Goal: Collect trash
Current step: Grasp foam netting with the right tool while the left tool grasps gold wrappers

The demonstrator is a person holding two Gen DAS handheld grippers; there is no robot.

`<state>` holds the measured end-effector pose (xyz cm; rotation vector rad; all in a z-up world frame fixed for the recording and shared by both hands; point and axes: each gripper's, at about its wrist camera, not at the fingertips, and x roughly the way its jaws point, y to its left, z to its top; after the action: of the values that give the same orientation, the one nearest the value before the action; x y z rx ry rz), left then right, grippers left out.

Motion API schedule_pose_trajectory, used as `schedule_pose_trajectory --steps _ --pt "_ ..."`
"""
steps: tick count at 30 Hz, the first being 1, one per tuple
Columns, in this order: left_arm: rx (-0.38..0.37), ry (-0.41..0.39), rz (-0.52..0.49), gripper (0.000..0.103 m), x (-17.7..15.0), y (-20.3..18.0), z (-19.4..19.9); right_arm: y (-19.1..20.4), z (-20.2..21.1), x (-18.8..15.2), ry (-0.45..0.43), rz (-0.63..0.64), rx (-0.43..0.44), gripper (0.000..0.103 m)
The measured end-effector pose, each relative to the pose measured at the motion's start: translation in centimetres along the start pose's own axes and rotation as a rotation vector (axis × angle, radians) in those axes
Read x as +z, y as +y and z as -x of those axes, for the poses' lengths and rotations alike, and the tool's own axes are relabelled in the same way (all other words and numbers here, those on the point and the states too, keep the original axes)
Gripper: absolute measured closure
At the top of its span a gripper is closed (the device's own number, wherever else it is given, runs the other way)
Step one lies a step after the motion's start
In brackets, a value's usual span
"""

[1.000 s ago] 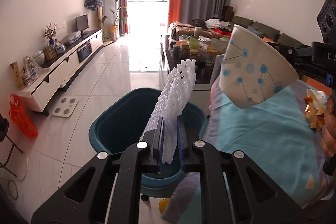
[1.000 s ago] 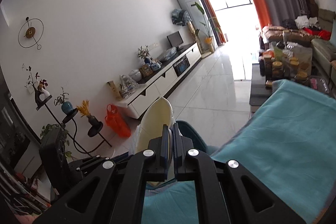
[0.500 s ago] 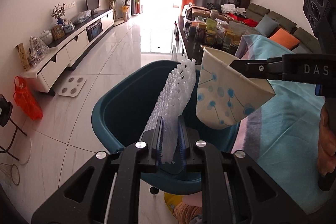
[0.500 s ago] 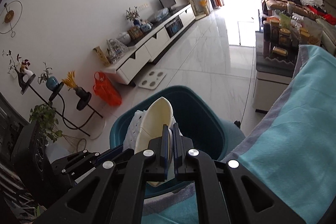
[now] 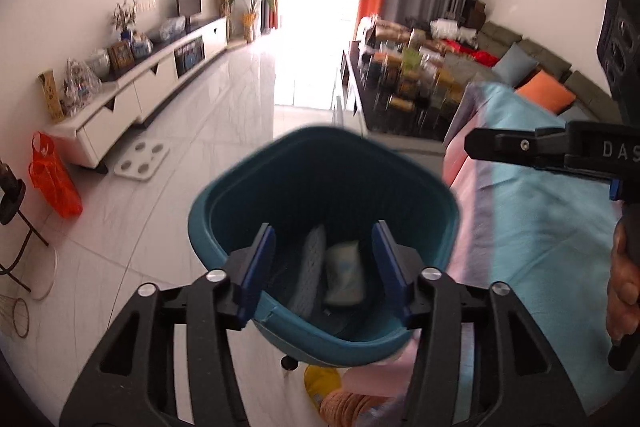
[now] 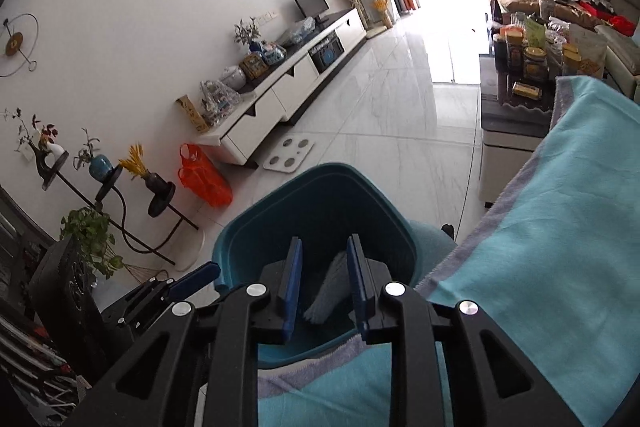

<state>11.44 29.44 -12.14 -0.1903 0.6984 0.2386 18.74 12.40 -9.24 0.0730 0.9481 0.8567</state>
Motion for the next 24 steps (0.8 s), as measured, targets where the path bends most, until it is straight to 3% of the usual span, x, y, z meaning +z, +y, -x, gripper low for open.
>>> schedule_pose_trajectory --steps 4,10,17,24 --pt "-0.049 -0.117 -0.054 0.031 0.5 -2.0 4.5 0.1 5.1 -0.7 -0.083 0.040 0.001 0.065" --pt "-0.227 -0.196 -0.137 0.024 0.0 -6.7 9.2 -1.2 13.5 -3.6 -0.218 0.092 -0.054 0.054" --pt "-0.437 -0.151 -0.228 0.023 -2.1 -14.4 10.1 -5.4 22.0 -8.2 -0.316 0.058 -0.199 0.053" --pt "-0.566 -0.045 -0.257 0.023 -3.7 -20.3 7.6 -10.4 29.3 -12.8 -0.380 -0.064 -0.392 0.052"
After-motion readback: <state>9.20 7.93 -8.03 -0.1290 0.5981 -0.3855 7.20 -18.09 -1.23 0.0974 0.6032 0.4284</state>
